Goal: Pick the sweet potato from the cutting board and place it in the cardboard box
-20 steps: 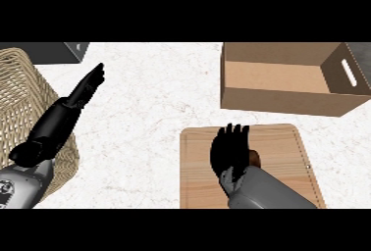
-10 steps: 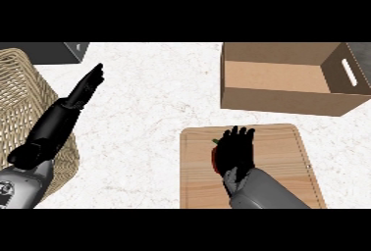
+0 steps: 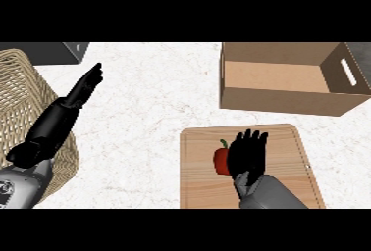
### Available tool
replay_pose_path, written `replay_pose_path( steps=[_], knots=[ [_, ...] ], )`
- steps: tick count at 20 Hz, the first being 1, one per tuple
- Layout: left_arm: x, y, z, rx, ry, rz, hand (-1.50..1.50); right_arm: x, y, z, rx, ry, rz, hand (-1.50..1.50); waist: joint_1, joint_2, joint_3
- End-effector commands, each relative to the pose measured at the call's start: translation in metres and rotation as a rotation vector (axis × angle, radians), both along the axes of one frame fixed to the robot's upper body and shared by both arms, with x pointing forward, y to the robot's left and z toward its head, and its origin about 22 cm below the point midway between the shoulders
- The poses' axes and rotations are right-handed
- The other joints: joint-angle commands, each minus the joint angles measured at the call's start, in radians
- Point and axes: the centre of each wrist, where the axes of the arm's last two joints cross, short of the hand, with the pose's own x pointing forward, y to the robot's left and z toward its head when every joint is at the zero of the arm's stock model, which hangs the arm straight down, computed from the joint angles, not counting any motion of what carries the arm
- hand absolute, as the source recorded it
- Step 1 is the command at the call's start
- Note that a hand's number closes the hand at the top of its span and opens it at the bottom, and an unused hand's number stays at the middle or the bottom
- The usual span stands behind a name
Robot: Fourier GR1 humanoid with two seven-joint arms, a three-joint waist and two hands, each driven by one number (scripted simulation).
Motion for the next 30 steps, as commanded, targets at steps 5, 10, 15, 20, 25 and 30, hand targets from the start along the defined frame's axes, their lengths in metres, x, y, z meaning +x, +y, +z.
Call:
replay_pose_path(
  steps=[5,10,15,20,25,30],
  knots=[
    [0.000,0.021,-0.021,-0.007,0.072,0.017,0.00,-0.015,0.007,-0.015,-0.071,0.042,0.004,1.50,0.014,0.018,-0.023],
    [0.007,0.001,-0.026,-0.014,0.069,0.017,0.00,-0.004,0.008,-0.007,-0.087,-0.050,0.109,1.50,0.016,0.020,-0.023],
    [-0.008,0.019,-0.031,-0.009,0.087,0.021,0.00,-0.019,0.008,-0.008,-0.090,-0.085,0.203,1.50,0.024,0.017,-0.023],
    [0.002,-0.004,-0.013,-0.020,0.064,-0.021,0.00,-0.054,0.053,0.047,0.469,-0.046,0.732,1.50,0.070,0.028,-0.016],
    [0.005,-0.007,-0.011,-0.010,0.068,-0.019,0.00,-0.078,0.058,0.097,0.869,-0.133,1.160,1.50,0.065,0.030,-0.016],
    [0.005,0.005,-0.017,-0.007,0.074,0.028,0.00,-0.071,0.008,0.128,0.927,-0.302,1.378,1.50,0.017,0.023,-0.020]
  ],
)
